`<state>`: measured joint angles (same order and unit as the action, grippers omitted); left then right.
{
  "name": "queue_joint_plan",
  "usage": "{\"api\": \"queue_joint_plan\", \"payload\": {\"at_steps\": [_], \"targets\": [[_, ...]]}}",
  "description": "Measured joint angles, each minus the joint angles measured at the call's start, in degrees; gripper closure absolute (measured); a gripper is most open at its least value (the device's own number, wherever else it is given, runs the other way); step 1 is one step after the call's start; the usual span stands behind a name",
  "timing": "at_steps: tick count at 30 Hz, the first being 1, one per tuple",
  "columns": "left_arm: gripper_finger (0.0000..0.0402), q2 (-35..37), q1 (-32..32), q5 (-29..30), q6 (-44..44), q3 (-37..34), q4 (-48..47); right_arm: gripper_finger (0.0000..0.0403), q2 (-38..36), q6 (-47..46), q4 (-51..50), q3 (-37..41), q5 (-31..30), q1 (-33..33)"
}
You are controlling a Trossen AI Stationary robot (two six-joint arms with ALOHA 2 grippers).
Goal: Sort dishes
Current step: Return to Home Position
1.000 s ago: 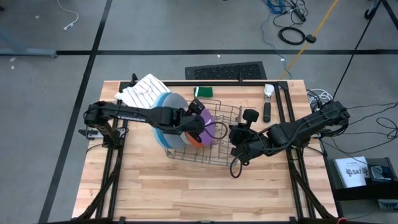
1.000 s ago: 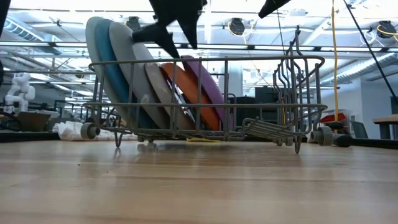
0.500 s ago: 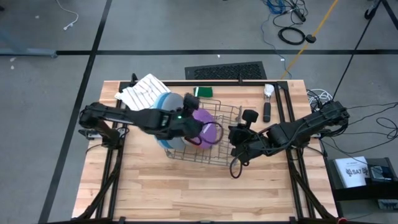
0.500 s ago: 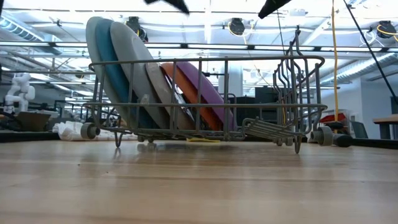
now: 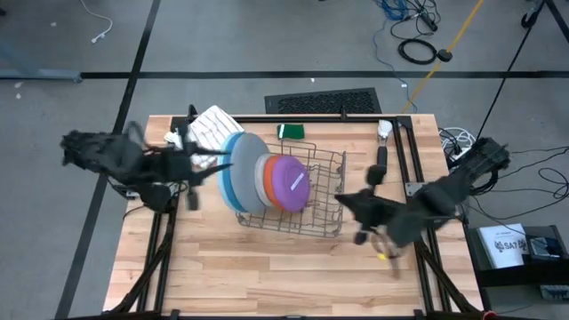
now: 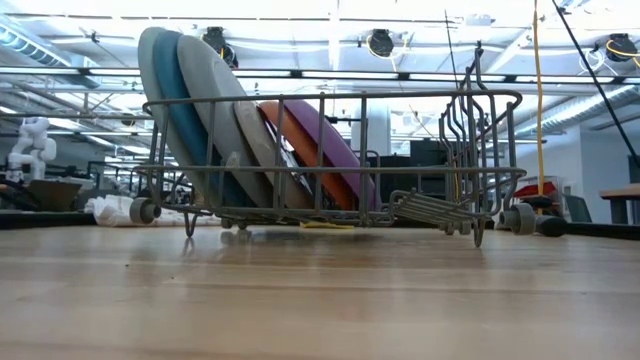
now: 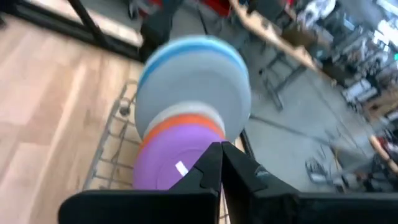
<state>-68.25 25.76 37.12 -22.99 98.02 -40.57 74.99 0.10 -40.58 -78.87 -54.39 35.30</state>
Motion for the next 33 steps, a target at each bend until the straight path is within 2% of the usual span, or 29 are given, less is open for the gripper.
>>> {"api": "queue_joint_plan", "payload": {"at_steps": [5,8,10,13,17,22,27,31,33], "targets": [[0.0388,9.2,5.3,3.7,5.0,-12.3,0.9,0.0403,-10.1,-0.7,1.7,5.7,-6.2,7.9],[0.0396,15.4,6.8,3.7,7.5,-24.1,8.0,0.0403,-18.1,0.0,10.4,16.4,-7.1,11.3],[0.0397,20.0,7.8,3.7,7.5,-32.8,15.4,0.0403,-23.9,3.7,20.4,25.4,-5.8,12.8],[0.0397,26.7,8.7,3.7,6.7,-45.4,26.5,0.0403,-33.1,10.2,36.5,38.6,-0.1,13.8],[0.0397,37.2,9.0,3.7,8.1,-58.7,35.7,0.0403,-45.2,14.8,48.5,51.7,5.3,14.0],[0.0397,48.4,9.0,3.4,10.6,-70.9,43.9,0.0403,-58.6,14.2,49.9,61.1,4.9,13.9],[0.0398,55.6,9.0,2.8,12.9,-78.4,44.5,0.0403,-68.9,14.1,48.1,67.4,4.9,13.9],[0.0398,58.8,9.0,1.9,15.1,-82.7,44.5,0.0403,-75.0,14.1,47.2,71.4,4.9,13.9],[0.0398,60.0,9.0,1.3,15.2,-84.7,44.5,0.0403,-74.6,13.9,46.2,72.4,5.1,13.9]]}}
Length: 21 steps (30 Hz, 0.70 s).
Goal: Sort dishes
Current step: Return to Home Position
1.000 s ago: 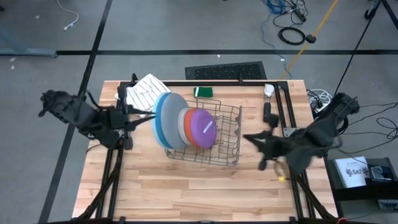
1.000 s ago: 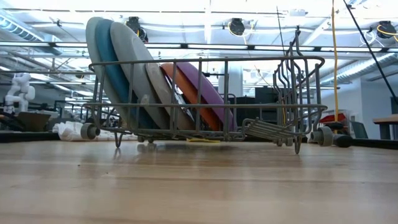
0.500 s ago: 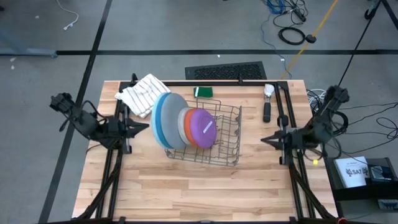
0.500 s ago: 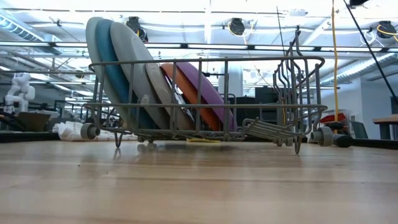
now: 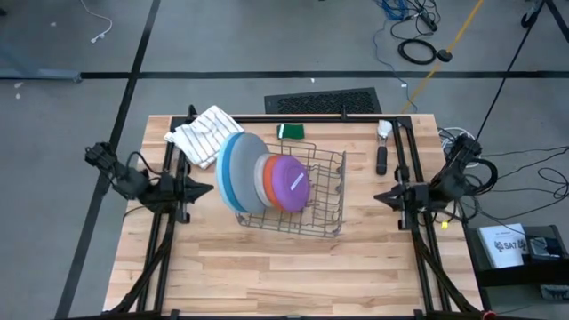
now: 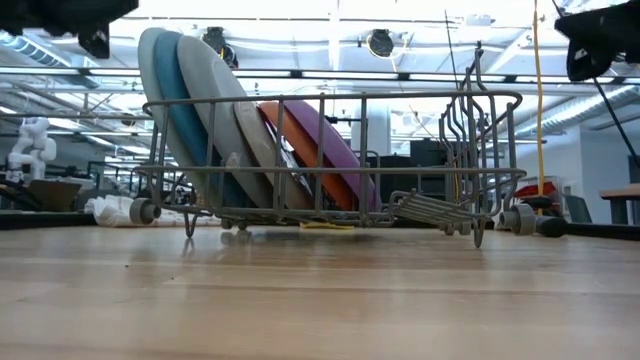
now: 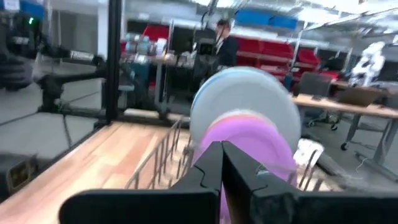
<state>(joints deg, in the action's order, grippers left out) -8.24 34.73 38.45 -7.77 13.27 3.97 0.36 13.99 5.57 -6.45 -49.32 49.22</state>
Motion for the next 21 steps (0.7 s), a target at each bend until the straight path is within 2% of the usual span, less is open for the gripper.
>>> {"api": "queue_joint_plan", "payload": {"at_steps": [5,10,15,21], "targets": [[0.0398,3.4,0.0,-3.6,0.0,-3.3,-0.3,0.0403,-0.3,-5.9,-4.8,0.4,0.3,0.0],[0.0398,7.3,0.0,-3.6,0.0,-5.6,-1.2,0.0403,-0.3,-12.9,-11.8,0.6,0.1,0.0],[0.0398,8.2,0.0,-3.0,4.2,-7.5,-4.3,0.0403,-0.2,-12.5,-7.6,3.7,-0.1,-0.1],[0.0398,8.2,0.0,-2.8,4.5,-8.0,-4.7,0.0403,-0.3,-11.0,-6.5,4.0,1.0,-0.1]]}}
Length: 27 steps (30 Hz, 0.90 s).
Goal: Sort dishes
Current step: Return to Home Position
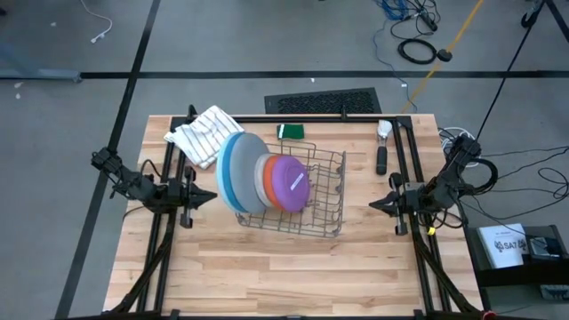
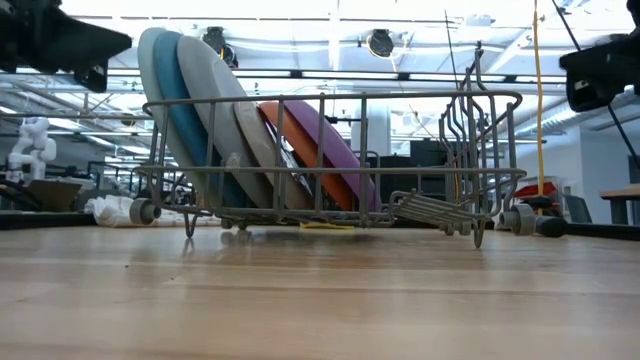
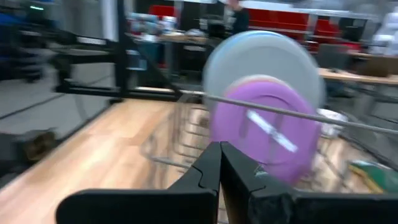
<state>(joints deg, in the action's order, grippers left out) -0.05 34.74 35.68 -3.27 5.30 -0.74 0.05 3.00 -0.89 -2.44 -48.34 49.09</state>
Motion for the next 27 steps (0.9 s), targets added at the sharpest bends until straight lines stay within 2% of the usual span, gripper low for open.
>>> {"api": "queue_joint_plan", "payload": {"at_steps": [4,9,13,18,27], "targets": [[0.0398,0.0,0.0,0.0,0.0,0.0,-2.0,0.0403,0.0,0.2,0.4,0.0,7.5,-0.5],[0.0398,0.0,0.0,-0.8,0.0,-0.1,-1.9,0.0403,0.0,1.6,0.5,0.0,9.1,-0.8],[0.0398,0.0,0.0,-1.2,1.2,-1.5,-1.8,0.0403,0.1,2.3,5.2,1.5,17.4,-2.4],[0.0398,0.0,0.0,-1.6,2.9,-3.2,0.0,0.0403,0.2,1.6,5.4,1.6,21.1,-5.2],[0.0398,0.0,0.0,-2.7,1.0,-3.2,0.0,0.0403,0.2,2.0,4.4,1.6,32.1,-13.6]]}}
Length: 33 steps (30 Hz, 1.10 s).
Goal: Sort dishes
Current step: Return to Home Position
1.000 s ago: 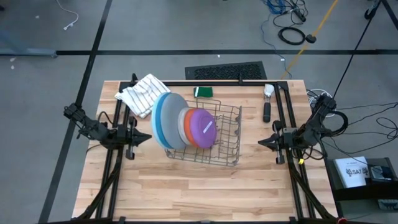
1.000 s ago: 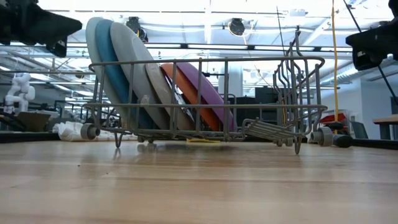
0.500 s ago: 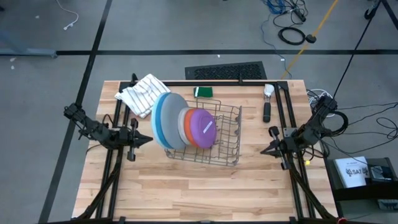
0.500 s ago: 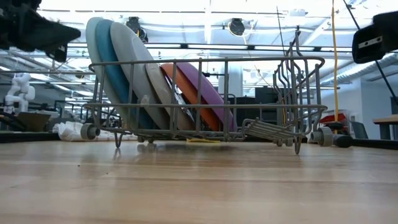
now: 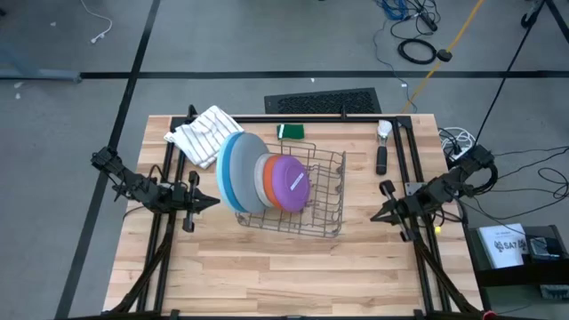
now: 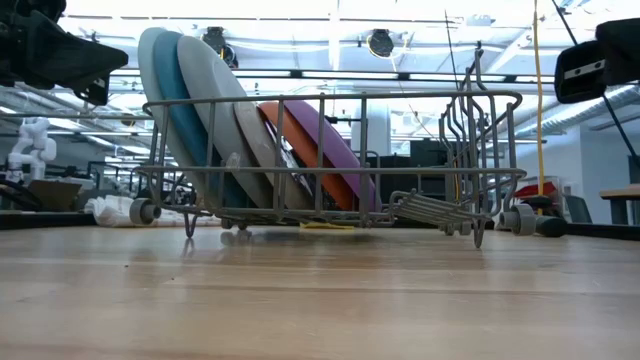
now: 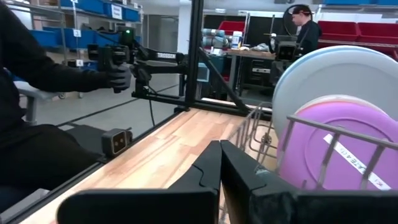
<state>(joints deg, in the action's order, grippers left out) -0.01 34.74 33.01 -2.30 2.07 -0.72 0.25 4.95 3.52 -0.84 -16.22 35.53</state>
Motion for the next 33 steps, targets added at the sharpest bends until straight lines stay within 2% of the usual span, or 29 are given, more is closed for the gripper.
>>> {"api": "queue_joint_plan", "payload": {"at_steps": [9,15,19,33], "targets": [[0.0398,0.0,0.0,0.1,0.4,0.0,-0.1,0.0403,0.0,-0.5,-1.2,0.0,8.3,-10.6],[0.0398,0.0,0.0,2.2,0.0,0.0,-0.3,0.0403,0.0,-1.2,-2.5,0.0,15.4,-17.3],[0.0398,0.0,0.0,4.7,0.0,0.0,-0.3,0.0403,0.0,-4.6,-2.0,0.0,12.2,-20.4],[0.0398,0.0,0.0,4.9,0.1,0.0,-0.2,0.0397,0.2,-5.9,-1.8,0.0,11.8,-21.3]]}}
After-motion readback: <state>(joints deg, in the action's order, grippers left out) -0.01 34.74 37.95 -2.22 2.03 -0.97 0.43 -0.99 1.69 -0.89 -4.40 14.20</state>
